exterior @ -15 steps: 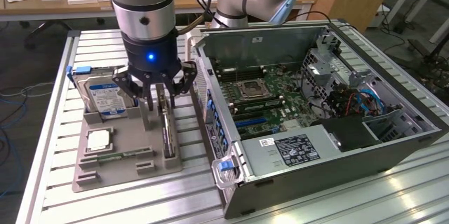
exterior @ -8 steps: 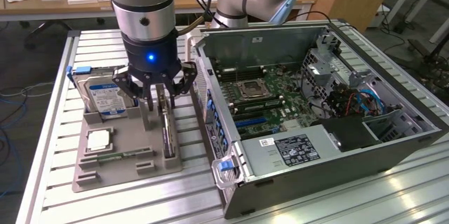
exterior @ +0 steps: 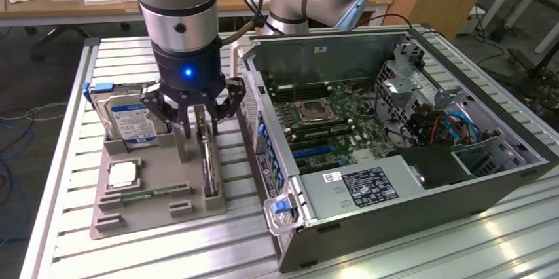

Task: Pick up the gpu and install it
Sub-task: 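Pick up the gpu and move the gpu toward the slot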

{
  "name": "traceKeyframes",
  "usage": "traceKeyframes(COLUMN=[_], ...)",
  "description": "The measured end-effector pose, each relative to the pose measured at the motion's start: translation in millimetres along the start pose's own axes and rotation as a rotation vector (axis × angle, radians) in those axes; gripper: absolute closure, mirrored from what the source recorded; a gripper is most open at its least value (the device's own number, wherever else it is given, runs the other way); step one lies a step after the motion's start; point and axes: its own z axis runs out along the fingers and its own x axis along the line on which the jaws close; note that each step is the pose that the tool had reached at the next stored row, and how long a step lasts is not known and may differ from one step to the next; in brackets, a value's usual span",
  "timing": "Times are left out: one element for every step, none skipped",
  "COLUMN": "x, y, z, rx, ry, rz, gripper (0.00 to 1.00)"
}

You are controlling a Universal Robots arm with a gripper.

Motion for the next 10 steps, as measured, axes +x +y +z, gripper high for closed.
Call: traceKeyframes(x=[0.1, 0.1, 0.1, 0.1, 0.1, 0.2, 0.2, 0.2, 0.2, 0.2], y=[0.0, -0.1, -0.1, -0.2, -0.2, -0.3, -0.3, -0.3, -0.4, -0.4], z=[0.8, 1.8, 2.9, 3.9, 4.9, 5.8, 6.7, 7.2, 7.5, 7.8], rx=[0.0003, 0.0002, 0.0002, 0.0002, 0.0003, 0.0004, 0.0003, 0.0003, 0.0005, 0.0005], ry=[0.0002, 0.0002, 0.0002, 0.0002, 0.0002, 0.0003, 0.0002, 0.0003, 0.0004, 0.0004], rz=[0.000, 0.000, 0.000, 0.000, 0.000, 0.000, 0.000, 0.000, 0.000, 0.000], gripper=[0.53, 0.53, 0.53, 0.53, 0.53, 0.53, 0.53, 0.53, 0.53, 0.53])
